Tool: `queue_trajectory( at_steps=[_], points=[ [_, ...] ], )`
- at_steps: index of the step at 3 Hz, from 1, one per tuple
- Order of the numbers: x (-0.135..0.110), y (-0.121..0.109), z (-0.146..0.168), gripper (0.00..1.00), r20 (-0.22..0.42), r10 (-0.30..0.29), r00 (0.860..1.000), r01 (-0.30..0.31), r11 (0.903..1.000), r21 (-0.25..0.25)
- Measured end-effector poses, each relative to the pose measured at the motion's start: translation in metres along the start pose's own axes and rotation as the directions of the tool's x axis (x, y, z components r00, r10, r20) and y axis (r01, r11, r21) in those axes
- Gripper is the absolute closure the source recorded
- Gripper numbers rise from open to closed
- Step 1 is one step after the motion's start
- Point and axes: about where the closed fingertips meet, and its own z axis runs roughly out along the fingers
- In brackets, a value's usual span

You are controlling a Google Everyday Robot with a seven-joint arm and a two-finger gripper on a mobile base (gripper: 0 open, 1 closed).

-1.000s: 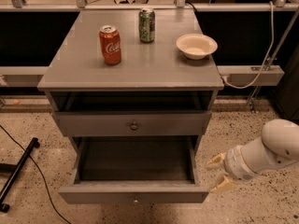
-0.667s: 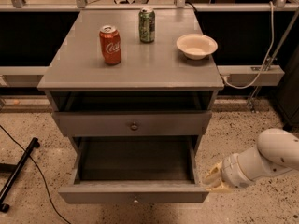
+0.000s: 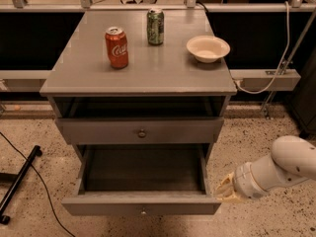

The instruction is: Close middle drawer

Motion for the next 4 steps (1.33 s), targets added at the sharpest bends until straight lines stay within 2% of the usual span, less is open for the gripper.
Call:
queue_trajectory(
  at_steps=[1, 2, 3, 4],
  points=[
    [0.013, 0.013, 0.043, 1.0, 0.013, -0.003, 1.0, 0.004, 0.9971, -0.076],
    [0.023, 0.032, 0.099, 1.0, 0.022, -0.022, 1.0, 0.025, 0.9857, -0.167],
    [0.023, 0.06, 0.158, 1.0, 0.037, -0.064, 0.997, 0.071, 0.9704, -0.231],
    [0.017, 0.069, 0.181, 1.0, 0.053, -0.089, 0.995, 0.099, 0.9718, -0.214]
  ],
)
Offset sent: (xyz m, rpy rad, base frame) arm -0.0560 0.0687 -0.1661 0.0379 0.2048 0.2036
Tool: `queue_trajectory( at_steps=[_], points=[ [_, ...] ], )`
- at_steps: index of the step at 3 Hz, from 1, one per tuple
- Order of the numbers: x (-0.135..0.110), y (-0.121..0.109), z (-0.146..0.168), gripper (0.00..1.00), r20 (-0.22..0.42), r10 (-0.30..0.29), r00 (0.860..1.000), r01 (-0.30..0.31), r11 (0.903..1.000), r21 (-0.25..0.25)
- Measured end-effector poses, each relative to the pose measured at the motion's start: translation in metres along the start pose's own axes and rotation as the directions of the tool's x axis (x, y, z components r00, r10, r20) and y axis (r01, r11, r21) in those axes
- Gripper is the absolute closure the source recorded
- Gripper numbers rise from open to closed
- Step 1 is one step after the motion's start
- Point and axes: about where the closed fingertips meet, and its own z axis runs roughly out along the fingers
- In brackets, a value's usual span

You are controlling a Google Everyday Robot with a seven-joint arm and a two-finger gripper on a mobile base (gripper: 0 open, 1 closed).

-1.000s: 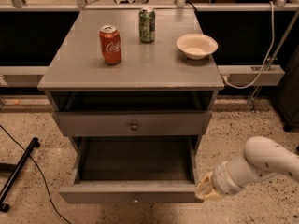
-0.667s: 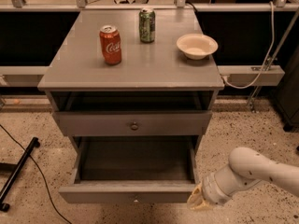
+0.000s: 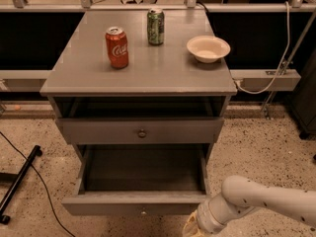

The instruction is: Close middle drawer

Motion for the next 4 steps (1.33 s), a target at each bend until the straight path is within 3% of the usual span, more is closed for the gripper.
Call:
queue_trajectory(
  at_steps=[2, 4],
  points=[
    [-0.007, -0.015, 0.024, 1.0, -0.005, -0.051, 0.999, 0.052, 0.9962, 0.07],
    [-0.016, -0.061, 0.045, 1.0, -0.033, -0.076, 0.997, 0.078, 0.9933, 0.085]
  ],
)
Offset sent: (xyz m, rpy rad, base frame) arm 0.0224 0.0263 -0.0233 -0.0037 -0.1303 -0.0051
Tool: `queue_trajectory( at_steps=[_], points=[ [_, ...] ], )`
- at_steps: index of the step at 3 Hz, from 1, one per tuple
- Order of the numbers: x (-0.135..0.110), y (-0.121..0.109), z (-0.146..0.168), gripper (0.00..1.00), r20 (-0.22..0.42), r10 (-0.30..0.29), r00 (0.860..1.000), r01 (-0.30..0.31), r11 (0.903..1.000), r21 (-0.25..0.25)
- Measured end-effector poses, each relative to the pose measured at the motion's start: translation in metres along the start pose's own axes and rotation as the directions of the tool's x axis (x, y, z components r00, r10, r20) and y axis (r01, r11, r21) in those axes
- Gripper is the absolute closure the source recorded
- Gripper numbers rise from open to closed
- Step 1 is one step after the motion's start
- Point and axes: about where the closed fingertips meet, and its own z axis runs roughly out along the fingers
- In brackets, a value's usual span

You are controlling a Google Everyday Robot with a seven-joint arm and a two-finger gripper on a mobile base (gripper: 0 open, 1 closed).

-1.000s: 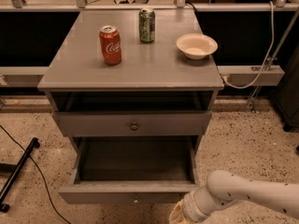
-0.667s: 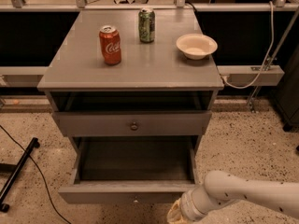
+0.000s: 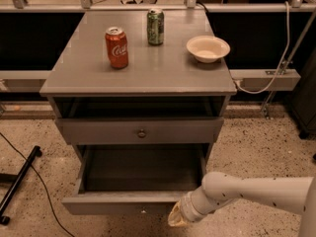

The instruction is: Close middle drawer

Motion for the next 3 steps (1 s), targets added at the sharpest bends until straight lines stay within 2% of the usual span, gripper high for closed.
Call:
queue_trajectory(
  at_steps=[1, 2, 3],
  points=[
    [-0.003, -0.01, 0.002, 1.0, 0.002, -0.004, 1.0, 0.004, 1.0, 0.006],
    [-0.011, -0.042, 0.003, 1.0, 0.009, -0.013, 1.0, 0.012, 0.999, 0.042],
    [-0.015, -0.051, 0.007, 1.0, 0.015, -0.017, 1.0, 0.016, 0.9987, 0.048]
  ],
)
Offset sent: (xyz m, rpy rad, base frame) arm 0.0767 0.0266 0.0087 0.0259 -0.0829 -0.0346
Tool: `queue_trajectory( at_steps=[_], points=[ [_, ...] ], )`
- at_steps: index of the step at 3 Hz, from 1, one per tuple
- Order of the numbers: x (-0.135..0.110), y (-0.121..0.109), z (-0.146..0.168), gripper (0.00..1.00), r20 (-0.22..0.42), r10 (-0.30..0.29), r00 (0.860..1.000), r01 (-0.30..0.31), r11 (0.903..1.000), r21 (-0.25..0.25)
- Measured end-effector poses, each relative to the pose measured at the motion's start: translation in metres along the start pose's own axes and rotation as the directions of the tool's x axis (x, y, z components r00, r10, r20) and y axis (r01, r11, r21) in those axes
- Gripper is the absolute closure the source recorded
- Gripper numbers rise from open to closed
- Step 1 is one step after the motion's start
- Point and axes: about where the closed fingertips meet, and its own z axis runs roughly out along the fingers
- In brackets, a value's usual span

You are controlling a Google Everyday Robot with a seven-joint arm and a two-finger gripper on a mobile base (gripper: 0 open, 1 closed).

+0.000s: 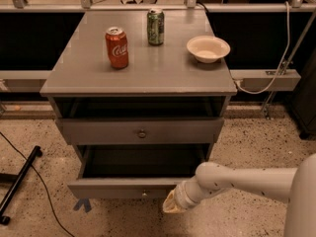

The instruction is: Close middle drawer

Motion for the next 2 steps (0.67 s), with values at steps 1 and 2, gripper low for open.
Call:
queue_trajectory(
  at_steps=[1, 2],
  points=[
    [-0.01, -0.021, 0.008, 1.0, 0.012, -0.012, 1.0, 0.012, 0.9998, 0.013],
    [-0.018, -0.048, 0.021, 1.0, 0.022, -0.022, 1.0, 0.021, 0.9995, 0.021]
  ],
)
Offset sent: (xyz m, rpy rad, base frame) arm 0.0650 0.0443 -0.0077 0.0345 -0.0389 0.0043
